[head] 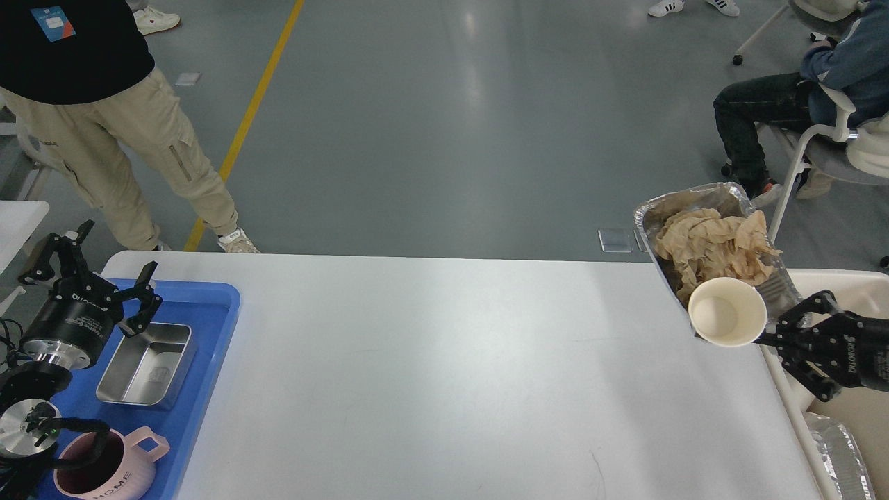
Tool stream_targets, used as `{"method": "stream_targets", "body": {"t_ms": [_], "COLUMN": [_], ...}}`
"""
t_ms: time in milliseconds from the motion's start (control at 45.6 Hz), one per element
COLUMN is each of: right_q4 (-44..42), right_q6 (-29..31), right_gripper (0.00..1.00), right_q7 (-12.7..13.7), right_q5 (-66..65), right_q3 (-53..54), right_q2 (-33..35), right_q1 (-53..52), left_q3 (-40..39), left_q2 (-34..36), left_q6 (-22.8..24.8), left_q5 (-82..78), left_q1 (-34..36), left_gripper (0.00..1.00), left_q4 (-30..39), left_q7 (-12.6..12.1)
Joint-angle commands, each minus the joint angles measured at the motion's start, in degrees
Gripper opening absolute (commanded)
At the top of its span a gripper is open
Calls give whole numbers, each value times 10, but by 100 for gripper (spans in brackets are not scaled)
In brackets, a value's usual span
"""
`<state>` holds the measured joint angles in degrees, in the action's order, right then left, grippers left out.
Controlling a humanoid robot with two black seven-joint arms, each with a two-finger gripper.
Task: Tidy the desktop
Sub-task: 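Carry the foil tray with cup and paper into the white bin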
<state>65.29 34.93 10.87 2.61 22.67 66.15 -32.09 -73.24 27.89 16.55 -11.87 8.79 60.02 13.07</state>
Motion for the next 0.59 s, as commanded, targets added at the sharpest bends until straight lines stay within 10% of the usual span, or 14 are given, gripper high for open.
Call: {"method": "stream_targets", "body": {"t_ms": [0,570], "right_q4": [-74,-257], "right_q6": [-1,6], "right_gripper": [0,0], "right_q7": [-2,-2], "right_q5": [18,86], "right_q3": [-1,1], "right_q2": [-8,-42], "right_q1": [33,128], "left_q3": [-1,-9], "left_q2": [-10,-35], "left_q6": [6,16], "left_q5": [-1,-2], "left_q1": [-9,-36], "left_gripper": [97,97], "left_q4": [4,10], "left_q7": [2,5]}}
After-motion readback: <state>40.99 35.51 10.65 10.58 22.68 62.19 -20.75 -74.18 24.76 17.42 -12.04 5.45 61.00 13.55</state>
